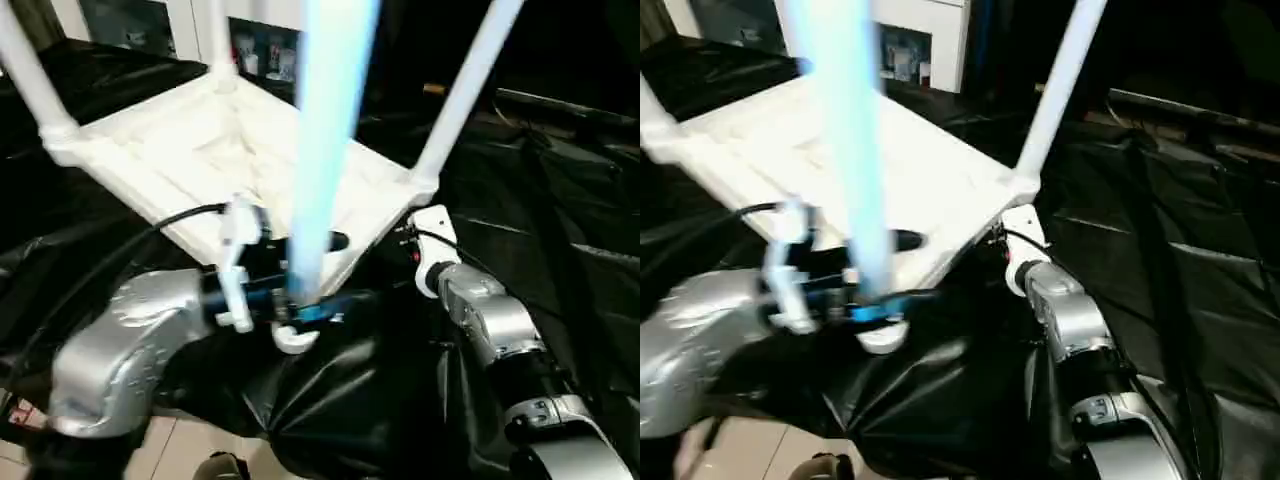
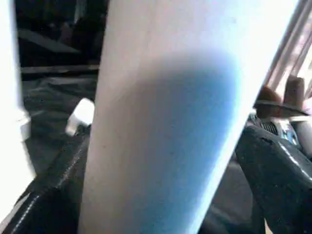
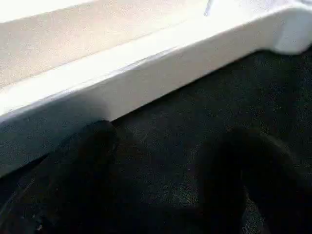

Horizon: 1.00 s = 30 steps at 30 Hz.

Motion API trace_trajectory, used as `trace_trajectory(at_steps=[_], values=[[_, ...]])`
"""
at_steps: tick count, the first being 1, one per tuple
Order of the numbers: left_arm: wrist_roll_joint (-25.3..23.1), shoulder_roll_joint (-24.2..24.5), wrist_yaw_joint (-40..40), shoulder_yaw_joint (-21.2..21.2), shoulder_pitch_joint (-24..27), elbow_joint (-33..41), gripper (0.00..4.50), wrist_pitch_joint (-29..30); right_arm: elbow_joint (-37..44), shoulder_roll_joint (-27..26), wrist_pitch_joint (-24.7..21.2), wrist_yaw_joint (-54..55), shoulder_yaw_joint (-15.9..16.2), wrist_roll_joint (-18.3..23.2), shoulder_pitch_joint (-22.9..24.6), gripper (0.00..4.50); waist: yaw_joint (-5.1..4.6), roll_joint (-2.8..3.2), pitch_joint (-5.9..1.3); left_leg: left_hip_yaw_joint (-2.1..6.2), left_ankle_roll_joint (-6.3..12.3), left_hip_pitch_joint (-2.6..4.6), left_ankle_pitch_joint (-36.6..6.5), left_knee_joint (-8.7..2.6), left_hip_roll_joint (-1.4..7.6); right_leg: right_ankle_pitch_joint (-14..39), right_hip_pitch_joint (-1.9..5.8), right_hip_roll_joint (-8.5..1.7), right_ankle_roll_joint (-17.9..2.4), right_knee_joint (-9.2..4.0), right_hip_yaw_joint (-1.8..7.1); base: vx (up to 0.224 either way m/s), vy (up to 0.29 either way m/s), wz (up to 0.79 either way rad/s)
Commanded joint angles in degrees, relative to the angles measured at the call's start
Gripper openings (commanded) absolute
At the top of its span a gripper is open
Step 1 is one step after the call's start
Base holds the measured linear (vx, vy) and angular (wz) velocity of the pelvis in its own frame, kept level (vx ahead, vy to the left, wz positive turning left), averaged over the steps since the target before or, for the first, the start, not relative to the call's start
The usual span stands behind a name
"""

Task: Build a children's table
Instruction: Rotate table base

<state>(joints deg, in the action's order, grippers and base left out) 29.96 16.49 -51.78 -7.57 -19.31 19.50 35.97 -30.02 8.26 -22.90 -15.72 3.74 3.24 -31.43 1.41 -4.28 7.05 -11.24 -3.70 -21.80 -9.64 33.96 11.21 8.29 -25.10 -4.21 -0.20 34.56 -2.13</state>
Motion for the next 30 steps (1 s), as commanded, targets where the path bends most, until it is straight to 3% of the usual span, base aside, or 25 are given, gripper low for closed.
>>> trace_trajectory(at_steps=[1,5,11,15,17,18,19,23,28,30], values=[[-0.2,-2.5,-0.2,-4.5,-2.8,-0.5,4.48,-1.9,-0.7,-2.1,1.4,-1.3,2.0,0.2,-1.1,4.50,0.17,0.78,-4.89,0.48,-1.46,0.72,-11.3,-3.82,1.07,12.3,3.51,-2.27,-9.2,-3.14,2.16,0.000,0.000,0.00],[-2.8,-6.2,0.3,-7.2,-6.5,-6.2,4.48,-4.8,-2.0,-2.8,2.4,-0.9,2.2,-0.5,-1.4,4.50,-0.20,0.91,-5.27,0.49,-0.73,0.61,-10.5,-3.57,0.97,11.0,3.78,-2.31,-9.9,-3.14,2.10,0.000,0.000,0.00],[-7.9,-8.6,2.7,-8.5,-9.6,-14.1,4.48,-9.4,-2.8,-2.7,3.1,-1.3,1.2,-0.4,-2.0,4.50,-0.50,0.91,-5.42,0.55,-0.38,0.65,-12.0,-3.41,1.05,13.1,3.77,-2.33,-10.1,-3.34,2.00,0.000,0.000,0.00],[-8.6,-9.3,3.1,-8.9,-10.5,-15.6,4.48,-10.3,-2.5,-2.7,3.5,-2.3,1.3,-0.4,-2.0,4.50,-0.48,0.90,-5.40,0.59,-0.51,0.73,-12.9,-3.34,1.12,14.3,3.62,-2.37,-10.2,-3.46,1.96,0.000,0.000,0.00],[-9.8,-10.0,3.5,-9.0,-11.4,-17.6,4.48,-12.0,-3.2,-2.8,3.8,-1.9,1.0,-0.6,-2.2,4.50,-0.43,1.04,-5.52,0.59,-0.56,0.80,-12.9,-3.31,1.16,14.0,3.66,-2.39,-10.4,-3.42,1.92,0.000,0.000,0.00],[-10.1,-10.3,3.8,-9.0,-11.7,-18.4,4.48,-12.7,-3.6,-2.8,4.0,-1.6,0.8,-0.8,-2.4,4.50,-0.33,1.40,-5.65,0.67,-0.58,0.83,-12.8,-3.31,1.17,13.6,3.70,-2.44,-10.6,-3.37,1.89,0.000,0.000,0.00],[-10.4,-10.3,3.9,-9.0,-11.8,-18.9,4.48,-13.0,-3.8,-2.7,4.1,-1.5,0.6,-0.8,-2.5,4.50,-0.44,1.25,-5.69,0.62,-0.60,0.79,-12.6,-3.27,1.17,12.9,3.71,-2.40,-10.9,-3.33,1.89,0.000,0.000,0.00],[-14.7,-7.4,4.7,-9.3,-11.5,-22.8,4.48,-16.6,-2.2,0.4,4.0,-2.0,-1.7,-0.2,-2.5,4.50,-0.22,1.36,-6.15,0.62,-0.18,0.76,-12.1,-3.09,1.12,11.8,4.06,-2.45,-11.4,-3.08,1.87,0.000,0.000,0.00],[-14.7,-2.9,-0.4,-8.6,-10.5,-26.0,4.48,-18.4,4.2,5.3,2.0,-6.8,-2.3,0.9,0.1,4.50,0.36,1.64,-6.51,0.47,0.95,0.83,-10.0,-2.90,1.07,10.5,4.17,-2.40,-11.6,-2.98,1.92,0.000,0.000,0.00],[-15.4,-0.8,-2.4,-8.4,-10.4,-27.7,4.48,-20.1,7.2,7.6,1.3,-9.4,-2.4,1.3,1.6,4.50,1.18,1.73,-6.58,0.38,1.55,0.98,-9.6,-2.92,1.04,10.6,4.10,-2.35,-11.5,-3.09,1.99,0.000,0.000,0.00]])
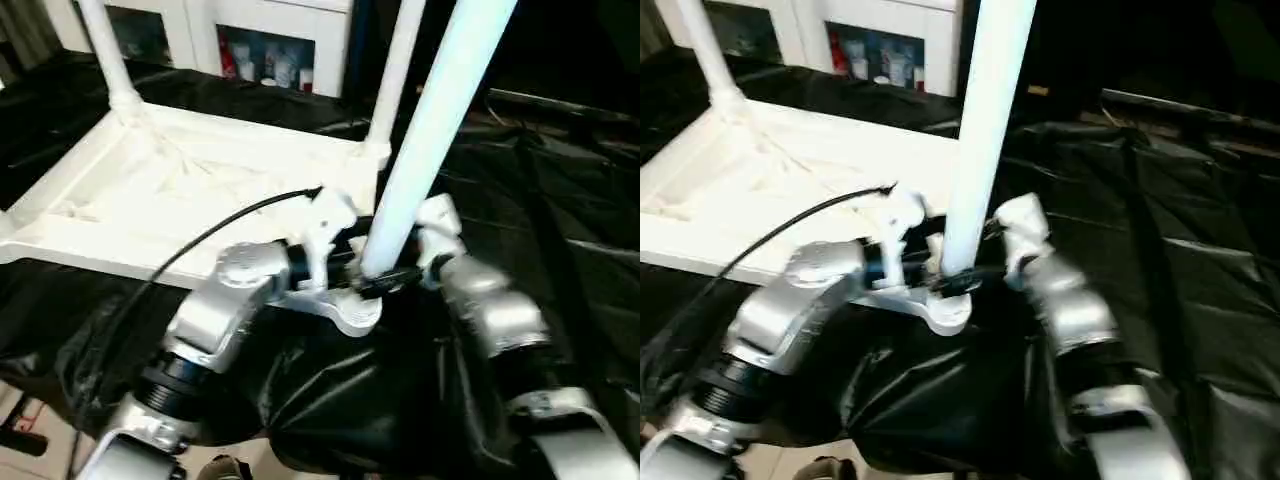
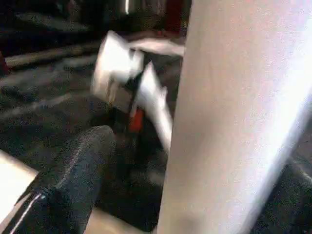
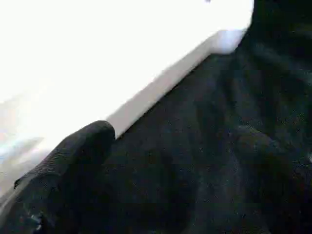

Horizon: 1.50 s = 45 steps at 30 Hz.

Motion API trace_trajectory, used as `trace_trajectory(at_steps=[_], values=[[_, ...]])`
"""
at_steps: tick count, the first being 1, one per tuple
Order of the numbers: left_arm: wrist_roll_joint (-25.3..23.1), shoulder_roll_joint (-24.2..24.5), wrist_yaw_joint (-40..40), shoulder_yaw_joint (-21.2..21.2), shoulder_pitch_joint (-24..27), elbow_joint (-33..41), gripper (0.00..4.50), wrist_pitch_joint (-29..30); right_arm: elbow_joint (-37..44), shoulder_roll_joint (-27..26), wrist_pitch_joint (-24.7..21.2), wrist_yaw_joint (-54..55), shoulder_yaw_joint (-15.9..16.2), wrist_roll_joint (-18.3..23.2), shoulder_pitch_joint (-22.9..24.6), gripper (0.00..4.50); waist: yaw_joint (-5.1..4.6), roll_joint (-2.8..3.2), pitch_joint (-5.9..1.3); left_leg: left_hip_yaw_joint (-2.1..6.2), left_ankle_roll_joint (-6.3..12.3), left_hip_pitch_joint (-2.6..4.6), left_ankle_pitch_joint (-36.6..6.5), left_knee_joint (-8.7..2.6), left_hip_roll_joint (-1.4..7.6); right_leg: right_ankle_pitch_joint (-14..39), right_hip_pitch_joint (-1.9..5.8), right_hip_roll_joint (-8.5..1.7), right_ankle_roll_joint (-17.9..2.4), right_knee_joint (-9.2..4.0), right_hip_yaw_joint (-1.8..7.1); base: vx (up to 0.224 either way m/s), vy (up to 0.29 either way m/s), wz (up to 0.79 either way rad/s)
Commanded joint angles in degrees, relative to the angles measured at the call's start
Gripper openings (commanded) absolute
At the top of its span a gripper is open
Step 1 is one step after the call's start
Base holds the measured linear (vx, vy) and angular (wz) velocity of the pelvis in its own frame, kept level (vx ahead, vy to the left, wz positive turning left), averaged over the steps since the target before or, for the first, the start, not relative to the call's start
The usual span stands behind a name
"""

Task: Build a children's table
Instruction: Rotate table base, then rotate leg to tighten

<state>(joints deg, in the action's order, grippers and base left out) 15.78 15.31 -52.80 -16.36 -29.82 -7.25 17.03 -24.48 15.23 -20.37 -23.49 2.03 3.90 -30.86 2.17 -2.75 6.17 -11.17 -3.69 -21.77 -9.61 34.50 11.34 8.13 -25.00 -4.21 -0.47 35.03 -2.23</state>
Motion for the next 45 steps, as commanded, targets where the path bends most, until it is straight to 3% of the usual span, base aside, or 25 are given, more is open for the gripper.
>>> trace_trajectory(at_steps=[1,3,4,5,6,8,12,13,21,25,26,27,33,40,45], values=[[-1.5,2.0,-2.9,0.8,0.0,-2.5,4.48,-1.8,3.8,2.5,-1.7,-3.6,-0.9,1.2,2.3,4.50,0.54,0.80,-5.94,0.36,1.34,1.07,-9.8,-3.40,0.94,10.9,4.08,-2.42,-11.5,-3.39,2.06,0.000,0.000,0.00],[-1.6,3.3,-4.4,1.0,-0.3,-3.7,4.31,-1.6,5.4,3.9,-1.9,-5.2,-1.3,1.7,3.2,4.50,0.77,0.65,-5.81,0.36,0.73,1.10,-11.8,-3.53,0.98,13.7,3.96,-2.42,-11.2,-3.76,1.99,0.000,0.000,0.00],[-2.2,4.4,-5.3,0.8,-0.6,-4.9,4.20,-3.2,6.6,5.1,-2.0,-6.7,-1.1,1.9,4.0,4.50,0.91,1.41,-5.95,0.48,0.29,1.19,-12.3,-3.54,1.00,14.7,3.99,-2.54,-11.1,-3.73,1.98,0.000,0.000,0.00],[-3.1,6.1,-6.6,0.3,-1.3,-7.1,4.12,-4.3,8.8,7.3,-2.6,-9.4,-0.6,2.2,5.4,4.50,0.89,0.95,-5.82,0.43,0.01,1.21,-13.7,-3.59,0.89,16.8,3.91,-2.34,-10.3,-4.28,1.88,0.000,0.000,0.00],[-4.4,7.5,-8.0,-0.7,-1.7,-8.6,4.12,-6.2,10.5,9.0,-2.9,-11.3,0.1,2.2,6.5,4.50,1.00,1.35,-5.94,0.60,-0.33,1.19,-14.1,-3.68,0.92,17.4,4.01,-2.41,-9.8,-4.29,1.87,0.000,0.000,0.00],[-5.8,8.8,-9.9,-2.0,-2.6,-11.0,3.87,-7.6,13.2,11.4,-3.1,-14.5,1.0,2.4,8.2,4.50,1.13,1.03,-5.91,0.59,-0.16,1.16,-14.7,-3.64,0.84,19.1,3.92,-2.37,-8.6,-4.53,1.91,0.000,0.000,0.00],[-7.5,9.2,-11.7,-3.3,-4.6,-15.5,3.65,-10.7,17.8,15.1,-4.1,-19.5,2.3,3.6,10.7,4.50,1.57,1.14,-5.87,0.67,0.18,1.12,-15.3,-3.56,0.83,25.8,3.70,-2.75,-6.7,-5.18,1.78,0.000,0.000,0.00],[-8.0,9.4,-13.4,-4.0,-5.5,-17.3,3.49,-11.4,19.5,16.8,-4.6,-21.7,2.9,4.0,11.5,4.50,1.57,0.83,-5.90,0.65,0.36,1.16,-15.4,-3.53,0.81,26.7,3.60,-2.67,-6.4,-5.43,1.71,0.000,0.000,0.00],[-13.6,9.1,-14.9,-7.1,-9.7,-26.4,2.78,-18.4,24.9,20.7,-6.0,-27.2,4.7,4.8,13.9,4.50,1.76,0.83,-6.07,0.89,0.97,0.99,-15.2,-3.41,0.77,29.0,3.39,-2.76,-4.8,-5.76,1.41,0.000,0.000,0.00],[-16.2,9.0,-14.7,-8.2,-11.9,-31.3,2.36,-21.4,28.1,21.6,-7.4,-29.1,5.8,5.6,15.5,4.50,1.92,0.88,-6.23,0.88,1.19,1.06,-14.9,-3.33,0.86,27.1,3.41,-2.72,-5.3,-5.52,1.48,0.000,0.000,0.00],[-16.6,9.0,-14.7,-8.4,-12.3,-32.2,2.33,-21.8,28.7,21.8,-7.7,-29.4,6.0,5.9,15.8,4.50,1.99,1.11,-6.22,0.93,1.26,1.02,-14.7,-3.40,0.95,25.7,3.46,-2.82,-5.9,-5.25,1.54,0.000,0.000,0.00],[-17.0,8.9,-14.6,-8.4,-12.6,-33.0,2.24,-22.2,29.1,21.9,-8.0,-29.7,6.2,5.9,16.0,4.50,1.93,0.97,-6.28,0.97,1.26,0.75,-14.2,-3.45,0.94,24.2,3.72,-2.83,-6.6,-5.05,1.46,0.000,0.000,0.00],[-17.8,8.2,-15.1,-8.1,-14.0,-36.6,1.81,-23.7,30.2,22.3,-8.6,-30.5,6.9,5.9,16.9,4.50,2.25,1.10,-6.28,0.87,1.34,0.89,-14.2,-3.43,1.10,20.7,3.74,-2.96,-9.0,-4.77,1.61,0.000,0.000,0.00],[-18.0,7.1,-16.7,-7.3,-15.3,-40.3,1.22,-25.4,30.8,22.4,-9.3,-30.3,7.1,5.8,17.0,4.50,2.72,1.05,-6.11,0.87,0.79,1.20,-15.9,-3.38,0.98,24.9,3.63,-3.03,-7.9,-5.32,1.50,0.000,0.000,0.00],[-15.1,6.4,-19.6,-6.0,-14.9,-38.3,0.84,-20.9,30.8,22.2,-9.2,-30.2,7.4,5.7,17.3,4.50,2.97,1.01,-6.12,1.00,0.67,1.16,-15.4,-3.46,1.07,25.9,3.65,-3.16,-7.6,-5.28,1.44,0.000,0.000,0.00]])
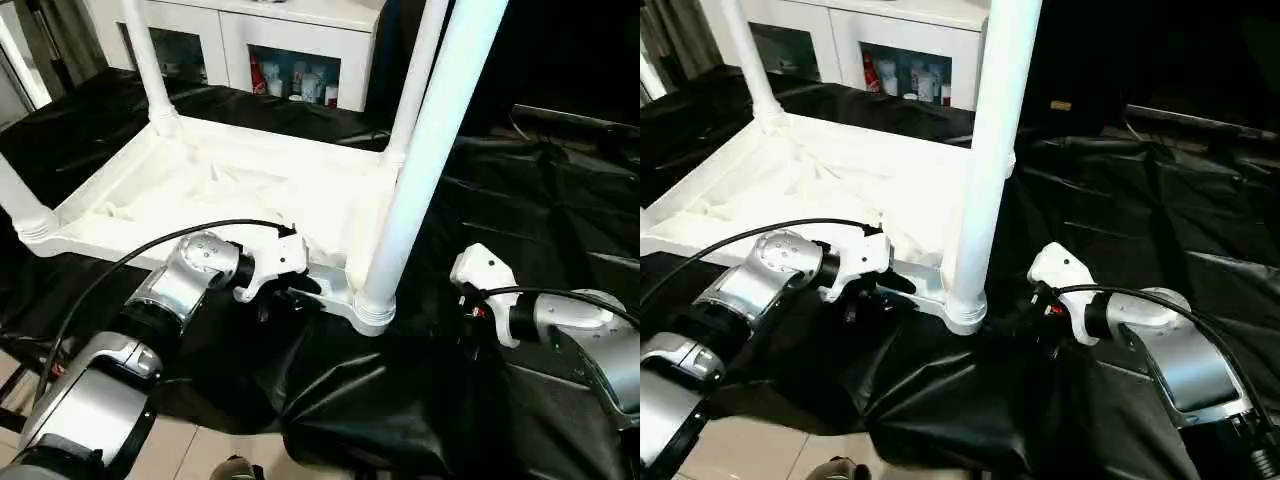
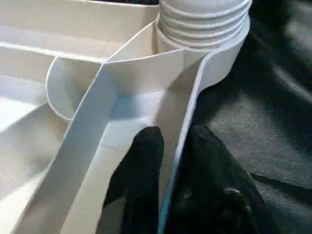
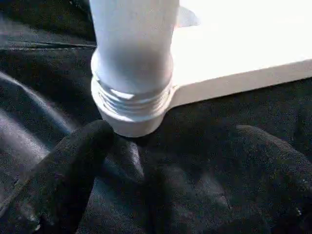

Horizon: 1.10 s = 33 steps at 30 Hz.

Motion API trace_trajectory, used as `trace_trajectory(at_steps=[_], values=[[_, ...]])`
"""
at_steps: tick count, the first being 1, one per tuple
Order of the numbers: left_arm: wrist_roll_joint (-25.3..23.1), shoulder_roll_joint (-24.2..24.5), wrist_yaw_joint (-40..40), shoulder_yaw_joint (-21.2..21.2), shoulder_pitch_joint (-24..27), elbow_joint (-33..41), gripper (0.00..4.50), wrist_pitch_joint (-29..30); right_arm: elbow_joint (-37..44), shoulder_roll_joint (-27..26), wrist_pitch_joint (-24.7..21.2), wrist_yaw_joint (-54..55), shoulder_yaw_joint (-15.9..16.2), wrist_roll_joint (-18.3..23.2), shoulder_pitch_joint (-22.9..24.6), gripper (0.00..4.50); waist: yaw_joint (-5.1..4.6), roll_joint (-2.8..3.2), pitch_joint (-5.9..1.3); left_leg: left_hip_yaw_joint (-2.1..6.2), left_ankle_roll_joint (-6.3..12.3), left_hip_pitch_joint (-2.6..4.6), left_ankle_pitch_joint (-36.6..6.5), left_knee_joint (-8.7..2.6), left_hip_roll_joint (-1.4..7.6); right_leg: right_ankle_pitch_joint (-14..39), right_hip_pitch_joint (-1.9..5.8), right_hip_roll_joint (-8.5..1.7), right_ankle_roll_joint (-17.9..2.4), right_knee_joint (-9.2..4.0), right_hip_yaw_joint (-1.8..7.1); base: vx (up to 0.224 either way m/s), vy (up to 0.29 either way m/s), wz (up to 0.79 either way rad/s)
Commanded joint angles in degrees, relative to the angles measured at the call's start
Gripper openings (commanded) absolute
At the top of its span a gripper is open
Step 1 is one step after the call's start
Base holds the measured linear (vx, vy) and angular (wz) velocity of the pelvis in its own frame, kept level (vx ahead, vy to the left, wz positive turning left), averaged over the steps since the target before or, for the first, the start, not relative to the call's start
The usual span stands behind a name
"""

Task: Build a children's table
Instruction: Rotate leg to tighten

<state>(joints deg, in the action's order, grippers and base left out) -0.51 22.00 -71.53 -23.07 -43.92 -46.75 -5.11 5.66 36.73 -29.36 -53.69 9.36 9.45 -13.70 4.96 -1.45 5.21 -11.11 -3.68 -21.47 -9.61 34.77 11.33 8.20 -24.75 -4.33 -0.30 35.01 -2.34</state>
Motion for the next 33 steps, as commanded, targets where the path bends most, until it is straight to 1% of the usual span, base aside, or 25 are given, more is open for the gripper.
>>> trace_trajectory(at_steps=[1,3,4,5,7,8,9,13,14,15,16,18,19,20,21,22,23,24,26,27,28,30,31,32,33], values=[[1.6,-0.5,-1.6,0.7,-0.5,1.9,0.75,4.0,0.6,0.6,-0.1,0.1,0.2,0.0,0.1,4.50,0.21,-0.29,-5.26,0.95,0.68,0.78,-15.1,-3.73,1.11,25.2,3.47,-3.12,-8.0,-5.16,1.59,0.000,0.000,0.00],[1.3,-0.5,-1.6,0.5,-0.4,2.3,0.68,6.2,0.5,0.5,-0.1,0.2,0.3,-0.1,0.0,4.50,0.17,-0.24,-5.30,0.95,0.80,0.72,-14.4,-3.76,1.21,22.8,3.52,-3.08,-8.9,-4.89,1.67,0.000,0.000,0.00],[1.1,-0.6,-1.7,0.2,-0.2,2.5,0.62,7.4,0.4,0.3,-0.1,0.3,0.4,-0.2,-0.1,4.50,0.08,-0.40,-5.29,0.90,0.85,0.64,-14.3,-3.78,1.23,22.1,3.58,-3.03,-9.2,-4.78,1.69,0.000,0.000,0.00],[1.0,-0.6,-1.6,0.0,0.0,2.7,0.54,8.4,0.4,0.3,0.0,0.4,0.5,-0.2,-0.1,4.50,0.12,-0.34,-5.34,0.90,1.00,0.59,-13.9,-3.72,1.20,20.7,3.67,-3.06,-9.7,-4.58,1.72,0.000,0.000,0.00],[0.2,-0.8,-1.1,-0.3,0.2,3.3,0.43,9.8,0.2,0.1,0.2,0.6,0.7,-0.5,-0.3,4.50,0.07,-0.37,-5.36,0.87,1.18,0.53,-13.6,-3.68,1.14,19.9,3.75,-3.04,-10.0,-4.51,1.75,0.000,0.000,0.00],[-0.4,-0.8,-0.6,-0.6,0.5,3.8,0.38,10.9,0.0,-0.1,0.2,0.8,0.8,-0.7,-0.4,4.50,0.00,-0.86,-5.44,0.71,1.42,0.57,-13.0,-3.59,1.10,19.0,3.79,-2.96,-10.2,-4.43,1.77,0.000,0.000,0.00],[-0.8,-0.9,-0.4,-0.7,0.7,4.3,0.31,11.7,-0.2,-0.2,0.3,0.9,0.8,-0.8,-0.5,4.50,0.10,-0.58,-5.44,0.76,1.58,0.59,-12.6,-3.60,1.14,18.8,3.85,-3.09,-10.4,-4.35,1.82,0.000,0.000,0.00],[-1.7,-2.6,5.3,0.4,1.5,6.5,0.09,17.4,-1.2,-1.5,0.9,2.7,0.9,-1.4,-1.1,4.50,-0.02,-0.52,-5.38,0.65,1.70,0.68,-12.7,-3.49,1.11,19.1,3.72,-2.96,-10.7,-4.50,1.74,0.000,0.000,0.00],[-1.8,-2.8,6.0,0.6,1.7,6.9,0.04,18.2,-1.2,-1.7,1.1,2.9,0.9,-1.5,-1.2,4.50,-0.07,-0.56,-5.35,0.70,1.62,0.62,-12.9,-3.53,1.11,19.8,3.79,-2.94,-10.4,-4.54,1.66,0.000,0.000,0.00],[-2.3,-3.3,8.2,0.9,2.0,7.6,0.04,18.8,-1.4,-2.5,1.0,3.9,0.7,-1.6,-1.3,4.50,-0.11,-0.96,-5.42,0.74,1.54,0.61,-12.9,-3.47,1.13,21.0,3.83,-3.07,-9.9,-4.53,1.63,0.000,0.000,0.00],[-2.4,-3.5,9.2,1.1,2.2,8.0,0.01,19.5,-1.6,-2.9,1.1,4.4,0.7,-1.7,-1.4,4.50,-0.17,-0.81,-5.35,0.74,1.55,0.53,-13.0,-3.52,1.05,21.9,3.77,-3.02,-9.6,-4.73,1.59,0.000,0.000,0.00],[-2.9,-4.5,12.8,1.7,3.3,10.1,0.01,21.1,-2.5,-4.5,1.5,6.9,0.6,-2.5,-1.6,4.50,-0.56,-0.91,-5.37,0.83,1.25,0.45,-13.7,-3.56,1.02,23.5,3.76,-2.91,-8.4,-4.97,1.46,0.000,0.000,0.00],[-2.8,-4.9,13.9,2.0,3.9,11.4,0.01,22.0,-3.0,-5.1,1.7,7.9,0.7,-2.9,-1.7,4.50,-0.73,-1.25,-5.44,0.82,1.19,0.38,-13.6,-3.56,0.98,23.9,3.79,-2.88,-8.1,-5.00,1.39,0.000,0.000,0.00],[-2.7,-5.3,14.4,2.1,4.9,13.3,0.01,22.8,-3.5,-5.7,1.7,8.7,0.9,-3.2,-1.7,4.50,-1.00,-1.05,-5.43,0.85,0.94,0.43,-14.1,-3.55,0.93,25.2,3.65,-2.88,-7.5,-5.18,1.30,0.000,0.000,0.00],[-2.7,-5.5,14.6,2.1,5.3,14.0,0.01,22.9,-3.6,-6.0,1.8,8.9,0.9,-3.3,-1.7,4.50,-1.25,-1.03,-5.41,0.88,1.03,0.60,-14.7,-3.54,0.90,26.5,3.46,-2.78,-7.1,-5.47,1.21,0.000,0.000,0.00],[-3.1,-5.6,14.8,1.6,6.5,16.0,0.01,22.2,-4.3,-6.9,2.2,10.0,0.9,-3.5,-1.7,4.50,-1.34,-1.39,-5.46,0.97,1.21,0.61,-14.8,-3.56,1.02,27.1,3.36,-2.90,-6.7,-5.44,1.25,0.000,0.000,0.00],[-3.3,-5.6,14.6,1.2,7.1,16.9,0.01,21.4,-4.7,-7.6,2.2,10.6,0.7,-3.5,-1.8,4.50,-1.48,-1.34,-5.38,0.90,1.31,0.51,-15.0,-3.60,0.92,27.7,3.32,-2.76,-6.4,-5.67,1.22,0.000,0.000,0.00],[-3.4,-5.6,14.7,0.8,7.6,17.6,0.01,20.6,-5.4,-8.5,2.3,11.6,0.3,-3.4,-2.1,4.50,-1.48,-1.71,-5.50,0.80,1.50,0.73,-15.2,-3.49,0.91,28.3,3.09,-2.69,-5.8,-5.83,1.23,0.000,0.000,0.00],[-2.9,-5.8,14.8,0.7,8.3,18.1,0.01,19.0,-7.5,-10.8,2.3,14.4,-1.1,-3.0,-3.0,4.50,-1.69,-1.57,-5.53,0.93,1.38,0.50,-15.4,-3.57,0.79,29.8,3.01,-2.82,-5.2,-5.92,1.08,0.000,0.000,0.00],[-2.6,-5.8,14.6,0.7,8.6,18.4,0.01,18.9,-8.2,-11.7,2.1,15.1,-1.7,-2.5,-3.4,4.50,-1.62,-1.53,-5.57,0.91,1.30,0.62,-15.4,-3.55,0.79,29.9,2.96,-2.77,-4.9,-5.94,1.07,0.000,0.000,0.00],[-2.0,-5.7,14.0,0.8,9.4,19.6,0.01,19.2,-9.5,-12.9,2.4,16.2,-2.3,-2.4,-3.9,4.50,-1.62,-1.84,-5.57,0.84,1.41,0.82,-15.7,-3.51,0.84,29.8,2.74,-2.71,-5.0,-5.98,1.13,0.000,0.000,0.00],[-2.0,-5.3,13.4,0.7,9.9,20.0,0.01,18.8,-10.8,-13.7,3.6,16.7,-2.3,-2.6,-4.4,4.50,-1.67,-1.54,-5.59,0.95,1.18,0.51,-15.4,-3.69,0.87,29.5,2.94,-2.84,-5.1,-5.81,1.13,0.000,0.000,0.00],[-2.0,-5.3,13.4,0.7,9.9,20.0,0.01,18.8,-10.8,-13.7,3.6,16.7,-2.3,-2.6,-4.4,4.50,-1.58,-1.50,-5.64,0.86,1.19,0.79,-15.6,-3.61,0.89,29.0,2.72,-2.76,-5.0,-5.79,1.22,0.000,0.000,0.00],[-1.8,-5.3,13.2,0.8,10.0,20.2,0.01,19.1,-11.5,-14.4,3.7,17.1,-2.4,-2.5,-4.8,4.50,-1.60,-1.48,-5.59,0.85,1.24,0.74,-15.6,-3.65,0.86,28.8,2.73,-2.71,-5.1,-5.78,1.24,0.000,0.000,0.00],[-1.9,-5.1,12.7,0.8,10.2,20.5,0.01,19.1,-12.4,-14.9,4.2,17.4,-2.3,-2.6,-5.5,4.50,-1.55,-1.46,-5.70,0.88,1.26,0.53,-15.4,-3.67,0.85,28.3,2.95,-2.80,-5.1,-5.63,1.25,0.000,0.000,0.00]])
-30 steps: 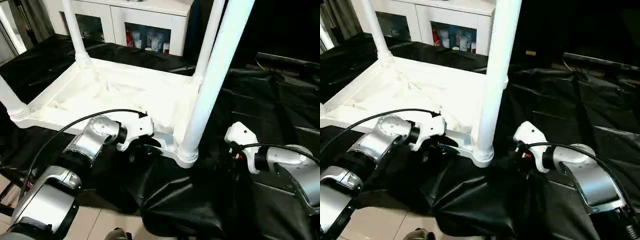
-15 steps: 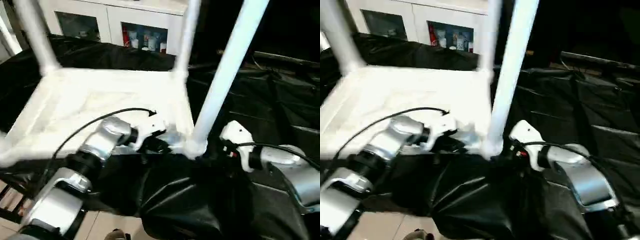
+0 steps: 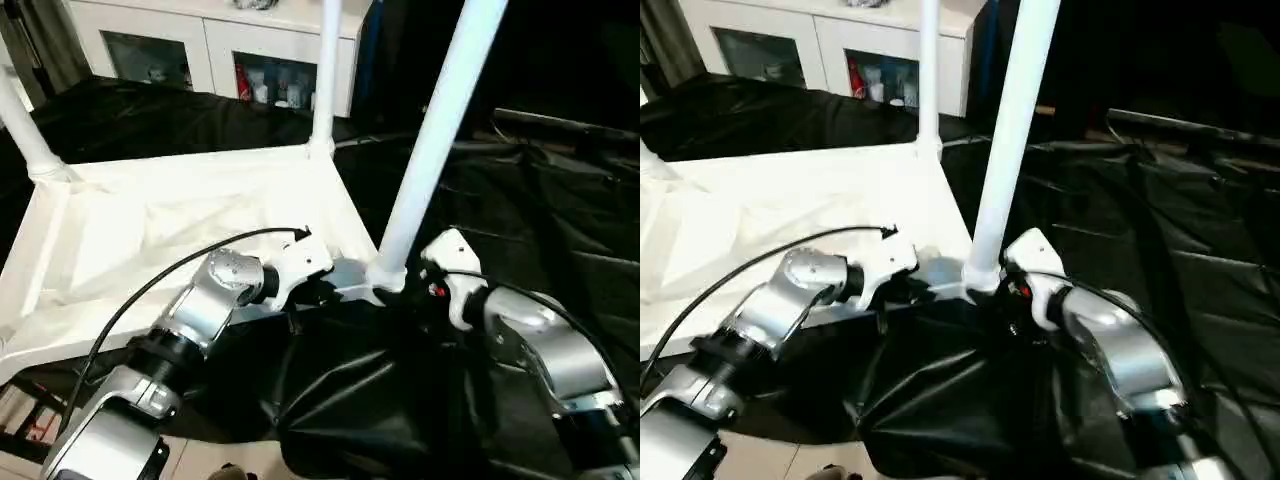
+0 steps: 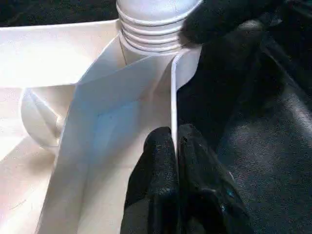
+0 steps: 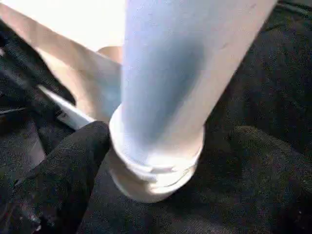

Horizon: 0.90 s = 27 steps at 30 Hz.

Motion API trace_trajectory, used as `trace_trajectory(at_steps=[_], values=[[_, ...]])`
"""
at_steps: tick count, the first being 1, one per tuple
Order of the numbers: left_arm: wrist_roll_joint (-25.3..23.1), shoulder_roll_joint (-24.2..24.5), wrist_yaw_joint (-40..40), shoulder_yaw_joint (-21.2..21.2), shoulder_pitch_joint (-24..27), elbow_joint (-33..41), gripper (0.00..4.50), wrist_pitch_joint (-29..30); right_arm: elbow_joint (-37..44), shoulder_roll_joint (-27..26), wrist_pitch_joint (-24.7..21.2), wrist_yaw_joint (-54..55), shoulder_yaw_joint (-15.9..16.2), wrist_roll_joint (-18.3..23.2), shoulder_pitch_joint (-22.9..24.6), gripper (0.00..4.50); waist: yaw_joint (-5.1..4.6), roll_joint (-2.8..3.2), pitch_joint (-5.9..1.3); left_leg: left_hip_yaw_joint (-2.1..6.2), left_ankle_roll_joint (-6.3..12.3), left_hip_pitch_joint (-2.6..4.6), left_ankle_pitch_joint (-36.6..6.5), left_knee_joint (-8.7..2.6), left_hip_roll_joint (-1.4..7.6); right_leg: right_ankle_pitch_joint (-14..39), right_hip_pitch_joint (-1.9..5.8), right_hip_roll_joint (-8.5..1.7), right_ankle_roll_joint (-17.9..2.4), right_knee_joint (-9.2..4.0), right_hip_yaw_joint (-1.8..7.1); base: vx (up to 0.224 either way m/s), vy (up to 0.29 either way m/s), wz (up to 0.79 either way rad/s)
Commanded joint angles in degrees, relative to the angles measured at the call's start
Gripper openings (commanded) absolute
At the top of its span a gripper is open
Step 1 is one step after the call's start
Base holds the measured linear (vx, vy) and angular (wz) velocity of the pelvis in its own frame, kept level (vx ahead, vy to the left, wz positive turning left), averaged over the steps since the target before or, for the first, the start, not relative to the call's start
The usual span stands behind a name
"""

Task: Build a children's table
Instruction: Rotate leg to tighten

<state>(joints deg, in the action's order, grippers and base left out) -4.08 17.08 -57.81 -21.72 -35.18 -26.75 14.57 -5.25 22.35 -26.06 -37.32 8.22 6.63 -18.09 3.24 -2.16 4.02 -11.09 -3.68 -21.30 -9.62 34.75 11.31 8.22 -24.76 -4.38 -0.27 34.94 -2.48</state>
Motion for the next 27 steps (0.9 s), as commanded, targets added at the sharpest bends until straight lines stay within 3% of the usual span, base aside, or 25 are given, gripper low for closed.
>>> trace_trajectory(at_steps=[1,8,10,12,19,20,23,24,26,27], values=[[1.7,-0.2,-1.0,-0.5,1.5,0.5,0.01,-0.6,-1.5,-0.5,0.9,1.0,-1.1,0.2,-1.1,4.50,0.20,-0.71,-4.52,0.89,1.25,0.27,-15.2,-3.70,0.87,28.0,3.03,-2.81,-5.1,-5.55,1.38,0.000,0.000,0.00],[2.0,-0.1,-1.9,0.3,1.4,0.7,0.01,-0.2,-7.0,-3.1,2.1,2.5,-0.2,-0.7,-4.5,4.50,-0.09,-0.58,-4.70,0.81,1.12,0.32,-14.8,-3.72,0.87,25.7,3.03,-2.76,-6.5,-5.21,1.42,0.000,0.000,0.00],[2.0,0.0,-2.0,0.3,1.4,0.6,0.00,-0.2,-7.7,-3.6,2.4,2.3,0.0,-0.6,-4.9,4.15,-0.05,-0.56,-4.65,0.76,1.04,0.36,-14.8,-3.77,0.90,24.7,3.09,-2.67,-6.8,-5.13,1.49,0.000,0.000,0.00],[2.0,-0.1,-2.0,0.5,1.4,0.5,0.00,-0.1,-8.7,-4.3,3.0,2.5,0.2,-0.6,-5.4,4.12,-0.05,-0.56,-4.67,0.76,1.05,0.32,-14.9,-3.79,0.91,24.6,3.09,-2.73,-6.8,-5.10,1.51,0.000,0.000,0.00],[2.0,0.0,-2.2,0.9,1.5,0.6,0.00,0.6,-11.3,-5.6,4.6,2.2,0.6,-0.9,-6.4,3.37,-0.60,-0.65,-4.55,0.89,0.82,0.35,-16.0,-3.73,0.78,29.0,2.94,-2.82,-5.4,-5.58,1.30,0.000,0.000,0.00],[1.9,-0.1,-2.0,1.1,1.5,0.6,0.00,0.7,-11.8,-5.8,4.8,2.3,0.5,-0.8,-6.6,3.29,-0.79,-0.91,-4.52,0.86,0.90,0.31,-16.1,-3.73,0.78,29.5,2.91,-2.76,-5.2,-5.67,1.27,0.000,0.000,0.00],[2.0,-0.2,-1.5,1.5,1.3,0.4,0.00,0.9,-12.5,-6.0,5.3,2.5,0.6,-0.9,-6.9,3.15,-0.94,-0.85,-4.51,0.88,1.02,0.29,-15.9,-3.69,0.76,30.1,2.87,-2.80,-4.9,-5.70,1.29,0.000,0.000,0.00],[2.1,-0.3,-1.2,1.9,1.1,0.2,0.00,1.1,-12.6,-6.2,5.4,2.7,0.5,-1.0,-6.9,3.05,-0.96,-0.54,-4.38,0.91,1.02,0.34,-16.0,-3.76,0.79,30.0,2.73,-2.76,-4.9,-5.70,1.33,0.000,0.000,0.00],[2.1,-0.7,-0.4,2.3,0.9,-0.4,0.00,1.4,-12.9,-6.7,5.4,3.4,0.3,-1.1,-6.9,2.85,-1.02,-0.70,-4.45,0.84,1.12,0.38,-16.2,-3.68,0.75,29.7,2.74,-2.69,-5.0,-5.77,1.35,0.000,0.000,0.00],[2.1,-1.2,0.7,2.8,0.6,-1.0,0.00,1.8,-13.1,-7.4,5.3,4.7,-0.1,-1.1,-6.9,2.82,-1.03,-0.19,-4.25,0.91,1.04,0.39,-16.5,-3.78,0.69,29.9,2.63,-2.66,-5.2,-5.77,1.32,0.000,0.000,0.00]])
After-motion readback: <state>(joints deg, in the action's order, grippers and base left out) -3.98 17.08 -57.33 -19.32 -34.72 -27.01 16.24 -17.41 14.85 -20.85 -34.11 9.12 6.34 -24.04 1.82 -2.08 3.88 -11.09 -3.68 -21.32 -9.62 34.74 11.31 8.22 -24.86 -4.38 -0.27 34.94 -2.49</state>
